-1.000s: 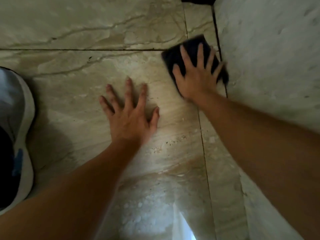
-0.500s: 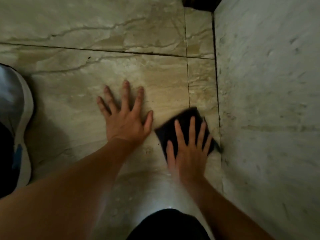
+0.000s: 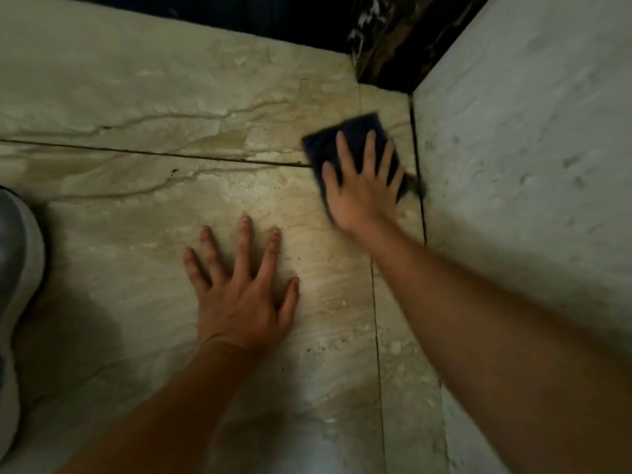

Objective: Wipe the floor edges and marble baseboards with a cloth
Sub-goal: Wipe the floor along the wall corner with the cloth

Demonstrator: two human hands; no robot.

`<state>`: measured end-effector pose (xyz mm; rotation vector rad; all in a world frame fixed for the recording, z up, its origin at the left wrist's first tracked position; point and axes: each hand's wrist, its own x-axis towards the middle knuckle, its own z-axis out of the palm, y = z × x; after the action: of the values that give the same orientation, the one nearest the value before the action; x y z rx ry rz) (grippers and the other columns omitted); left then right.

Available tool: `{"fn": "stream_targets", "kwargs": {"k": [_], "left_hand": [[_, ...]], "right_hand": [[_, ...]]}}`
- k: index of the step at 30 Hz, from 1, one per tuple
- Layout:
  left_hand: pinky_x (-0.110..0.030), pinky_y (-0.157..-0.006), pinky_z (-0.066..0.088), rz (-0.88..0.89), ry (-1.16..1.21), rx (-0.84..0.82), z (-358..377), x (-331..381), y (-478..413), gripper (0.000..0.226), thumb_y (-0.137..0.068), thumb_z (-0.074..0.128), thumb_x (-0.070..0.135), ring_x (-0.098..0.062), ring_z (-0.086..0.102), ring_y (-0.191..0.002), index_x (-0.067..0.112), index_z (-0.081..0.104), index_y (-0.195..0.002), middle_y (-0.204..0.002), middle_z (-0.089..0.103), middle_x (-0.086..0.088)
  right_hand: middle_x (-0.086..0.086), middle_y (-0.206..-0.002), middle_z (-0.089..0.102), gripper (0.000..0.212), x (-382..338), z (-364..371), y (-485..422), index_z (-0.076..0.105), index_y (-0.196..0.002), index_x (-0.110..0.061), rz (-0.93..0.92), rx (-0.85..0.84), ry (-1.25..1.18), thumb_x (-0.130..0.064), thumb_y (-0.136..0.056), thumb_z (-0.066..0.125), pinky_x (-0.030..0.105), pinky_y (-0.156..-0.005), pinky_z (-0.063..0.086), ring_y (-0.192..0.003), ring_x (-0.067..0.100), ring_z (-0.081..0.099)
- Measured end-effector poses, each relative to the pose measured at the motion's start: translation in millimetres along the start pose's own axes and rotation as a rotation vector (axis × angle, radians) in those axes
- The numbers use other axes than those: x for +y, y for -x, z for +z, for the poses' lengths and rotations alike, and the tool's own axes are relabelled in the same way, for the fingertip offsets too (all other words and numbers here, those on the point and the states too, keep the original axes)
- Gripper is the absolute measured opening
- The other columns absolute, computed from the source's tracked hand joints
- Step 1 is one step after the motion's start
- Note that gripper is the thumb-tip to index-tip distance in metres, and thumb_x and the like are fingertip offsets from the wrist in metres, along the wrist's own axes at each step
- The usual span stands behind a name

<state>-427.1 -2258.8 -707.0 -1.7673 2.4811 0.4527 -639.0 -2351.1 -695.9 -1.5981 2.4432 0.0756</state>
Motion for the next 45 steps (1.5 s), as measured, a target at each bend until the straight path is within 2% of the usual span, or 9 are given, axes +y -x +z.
{"fn": "stream_targets", "kwargs": {"k": [5, 11, 16, 21, 25, 29, 34, 38, 45], "left_hand": [[-0.073, -0.114, 0.003, 0.015, 0.004, -0.035, -4, 0, 0, 0.08, -0.091, 0.029, 0.068, -0.055, -0.006, -0.148, 0.029, 0.017, -0.159, -0.169, 0.003, -0.012], [-0.068, -0.111, 0.018, -0.071, 0.053, -0.052, -40, -1, -42, 0.08, -0.082, 0.033, 0.074, -0.056, 0.026, -0.138, 0.032, 0.04, -0.15, -0.158, 0.032, -0.019], [-0.066, -0.117, 0.014, -0.206, 0.056, 0.117, -86, -46, -179, 0.08, -0.087, 0.029, 0.073, -0.05, 0.007, -0.149, 0.035, 0.014, -0.155, -0.167, 0.004, -0.01], [-0.072, -0.115, 0.003, -0.228, -0.04, 0.089, -76, -70, -280, 0.093, -0.08, 0.02, 0.084, -0.053, -0.011, -0.148, 0.039, -0.005, -0.157, -0.167, -0.015, -0.01], [-0.074, -0.113, 0.0, -0.25, -0.016, 0.141, -72, -71, -290, 0.095, -0.077, 0.011, 0.087, -0.054, -0.013, -0.147, 0.038, -0.005, -0.157, -0.168, -0.011, -0.008], [-0.075, -0.113, -0.002, -0.246, 0.008, 0.079, -81, -70, -291, 0.094, -0.078, 0.01, 0.086, -0.054, -0.017, -0.146, 0.039, -0.007, -0.157, -0.168, -0.015, -0.007], [-0.074, -0.113, -0.002, -0.28, 0.016, 0.005, -82, -70, -292, 0.095, -0.078, 0.01, 0.088, -0.053, -0.02, -0.146, 0.039, -0.013, -0.156, -0.167, -0.019, -0.007], [-0.075, -0.112, -0.009, -0.28, 0.037, -0.076, -89, -69, -293, 0.091, -0.081, 0.01, 0.085, -0.055, -0.022, -0.144, 0.039, -0.017, -0.155, -0.166, -0.023, -0.006], [-0.071, -0.114, -0.01, -0.317, 0.133, -0.035, -91, -71, -295, 0.072, -0.091, 0.012, 0.074, -0.051, -0.02, -0.147, 0.044, -0.001, -0.156, -0.168, -0.013, -0.001]], "right_hand": [[0.008, -0.167, -0.007, 0.062, -22, 15, 82, -0.003, -0.155, -0.042, -0.083, -0.001, 0.037, -0.06, -0.099, 0.014, 0.059, -0.12, -0.002, -0.152, 0.036, -0.013], [0.006, -0.167, -0.008, 0.059, -35, 0, 9, -0.002, -0.154, -0.044, -0.183, -0.004, 0.079, -0.058, -0.098, 0.012, 0.058, -0.12, -0.001, -0.152, 0.035, -0.012], [0.005, -0.167, -0.008, 0.06, -62, -11, -81, -0.002, -0.155, -0.042, -0.195, 0.02, 0.084, -0.057, -0.098, 0.012, 0.056, -0.121, -0.004, -0.152, 0.034, -0.013], [0.002, -0.167, -0.008, 0.061, -76, -21, -171, -0.002, -0.154, -0.044, -0.277, 0.043, 0.102, -0.059, -0.098, 0.013, 0.054, -0.121, -0.005, -0.152, 0.031, -0.013], [0.003, -0.167, -0.01, 0.061, -94, -36, -238, -0.003, -0.154, -0.044, -0.308, -0.001, 0.126, -0.06, -0.097, 0.012, 0.054, -0.122, -0.005, -0.152, 0.032, -0.014], [0.004, -0.167, -0.011, 0.061, -114, -43, -278, -0.005, -0.154, -0.044, -0.231, -0.038, 0.11, -0.06, -0.097, 0.009, 0.056, -0.121, -0.006, -0.151, 0.033, -0.016], [0.007, -0.167, -0.004, 0.061, -95, -35, -179, 0.002, -0.156, -0.041, -0.228, -0.036, 0.07, -0.059, -0.099, 0.016, 0.06, -0.12, 0.004, -0.152, 0.035, -0.01], [0.012, -0.167, -0.002, 0.061, -78, -30, -120, 0.002, -0.156, -0.04, -0.217, -0.142, 0.118, -0.058, -0.1, 0.017, 0.065, -0.118, 0.008, -0.152, 0.041, -0.005], [0.006, -0.166, -0.017, 0.058, -129, -56, -317, -0.007, -0.152, -0.048, -0.264, -0.106, 0.127, -0.06, -0.098, 0.008, 0.06, -0.119, -0.005, -0.151, 0.036, -0.017]]}}
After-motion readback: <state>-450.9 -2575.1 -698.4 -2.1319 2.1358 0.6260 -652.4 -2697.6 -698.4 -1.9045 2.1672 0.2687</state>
